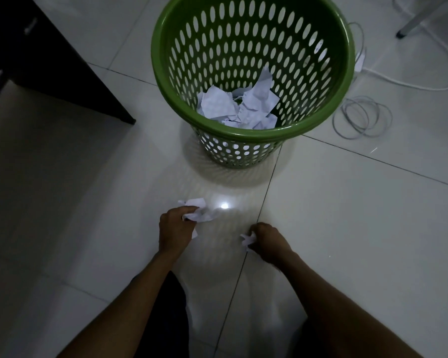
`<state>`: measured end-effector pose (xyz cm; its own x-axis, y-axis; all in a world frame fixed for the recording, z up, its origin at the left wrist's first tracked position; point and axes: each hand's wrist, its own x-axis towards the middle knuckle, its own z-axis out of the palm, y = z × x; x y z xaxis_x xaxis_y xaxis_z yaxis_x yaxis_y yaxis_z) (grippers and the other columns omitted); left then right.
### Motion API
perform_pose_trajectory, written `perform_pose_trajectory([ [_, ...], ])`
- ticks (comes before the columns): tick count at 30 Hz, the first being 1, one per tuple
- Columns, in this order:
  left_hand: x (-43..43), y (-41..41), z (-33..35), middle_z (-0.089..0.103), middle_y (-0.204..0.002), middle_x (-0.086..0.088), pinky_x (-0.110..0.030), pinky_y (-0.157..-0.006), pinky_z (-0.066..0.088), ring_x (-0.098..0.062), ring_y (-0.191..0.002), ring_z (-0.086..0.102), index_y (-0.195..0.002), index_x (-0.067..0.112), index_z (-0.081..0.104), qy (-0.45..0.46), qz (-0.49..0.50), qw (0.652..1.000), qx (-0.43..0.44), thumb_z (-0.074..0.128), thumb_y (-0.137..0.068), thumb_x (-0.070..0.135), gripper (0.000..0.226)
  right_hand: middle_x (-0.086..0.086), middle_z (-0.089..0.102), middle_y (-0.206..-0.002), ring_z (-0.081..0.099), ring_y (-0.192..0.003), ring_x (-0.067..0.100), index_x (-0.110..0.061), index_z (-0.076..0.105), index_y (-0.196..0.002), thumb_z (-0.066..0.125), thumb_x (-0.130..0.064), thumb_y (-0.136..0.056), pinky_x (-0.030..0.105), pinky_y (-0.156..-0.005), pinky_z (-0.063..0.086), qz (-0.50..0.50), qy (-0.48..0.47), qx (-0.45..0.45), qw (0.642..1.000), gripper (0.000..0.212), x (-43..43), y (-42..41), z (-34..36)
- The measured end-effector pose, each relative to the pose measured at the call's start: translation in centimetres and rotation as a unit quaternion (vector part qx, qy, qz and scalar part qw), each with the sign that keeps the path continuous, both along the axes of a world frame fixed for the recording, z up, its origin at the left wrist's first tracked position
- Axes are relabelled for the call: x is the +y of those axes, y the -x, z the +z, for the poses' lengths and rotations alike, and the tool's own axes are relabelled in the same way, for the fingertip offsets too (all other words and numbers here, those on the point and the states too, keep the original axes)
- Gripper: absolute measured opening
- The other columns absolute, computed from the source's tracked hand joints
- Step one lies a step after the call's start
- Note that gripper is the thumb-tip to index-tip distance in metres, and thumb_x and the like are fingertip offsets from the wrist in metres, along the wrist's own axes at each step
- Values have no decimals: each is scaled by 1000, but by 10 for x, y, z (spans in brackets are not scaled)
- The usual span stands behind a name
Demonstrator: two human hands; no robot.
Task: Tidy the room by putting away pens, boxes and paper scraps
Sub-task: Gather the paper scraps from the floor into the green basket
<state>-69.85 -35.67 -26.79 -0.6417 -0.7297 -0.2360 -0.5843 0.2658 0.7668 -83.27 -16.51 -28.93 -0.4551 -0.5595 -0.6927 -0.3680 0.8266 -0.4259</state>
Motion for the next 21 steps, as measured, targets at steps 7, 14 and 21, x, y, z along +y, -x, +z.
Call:
perform_pose_trajectory([
  [7,-2,0,16,73,-78,-8,-15,-59,45,-15,-75,66,-87,11,78,17,-8,1000,9,69,-85,13,9,2,52,-83,54,-76,19,-14,58,-75,67,-34,-82,24,-65,37,-7,24,28,999,23,0,12,22],
  [14,-7,-8,34,69,-68,-13,-27,-59,48,-13,-68,61,-69,0,69,29,-2,1000,-12,61,-86,15,24,5,64,-94,62,-87,23,-15,67,-89,68,-36,-81,26,-71,44,0,46,66,997,23,-12,3,38],
  [21,-12,-20,62,64,-65,-11,-36,-63,52,-15,-68,62,-71,3,70,46,13,999,-12,65,-85,13,18,12,65,-95,62,-88,28,-8,66,-87,70,-34,-82,24,-66,36,4,59,68,996,26,-9,2,63],
])
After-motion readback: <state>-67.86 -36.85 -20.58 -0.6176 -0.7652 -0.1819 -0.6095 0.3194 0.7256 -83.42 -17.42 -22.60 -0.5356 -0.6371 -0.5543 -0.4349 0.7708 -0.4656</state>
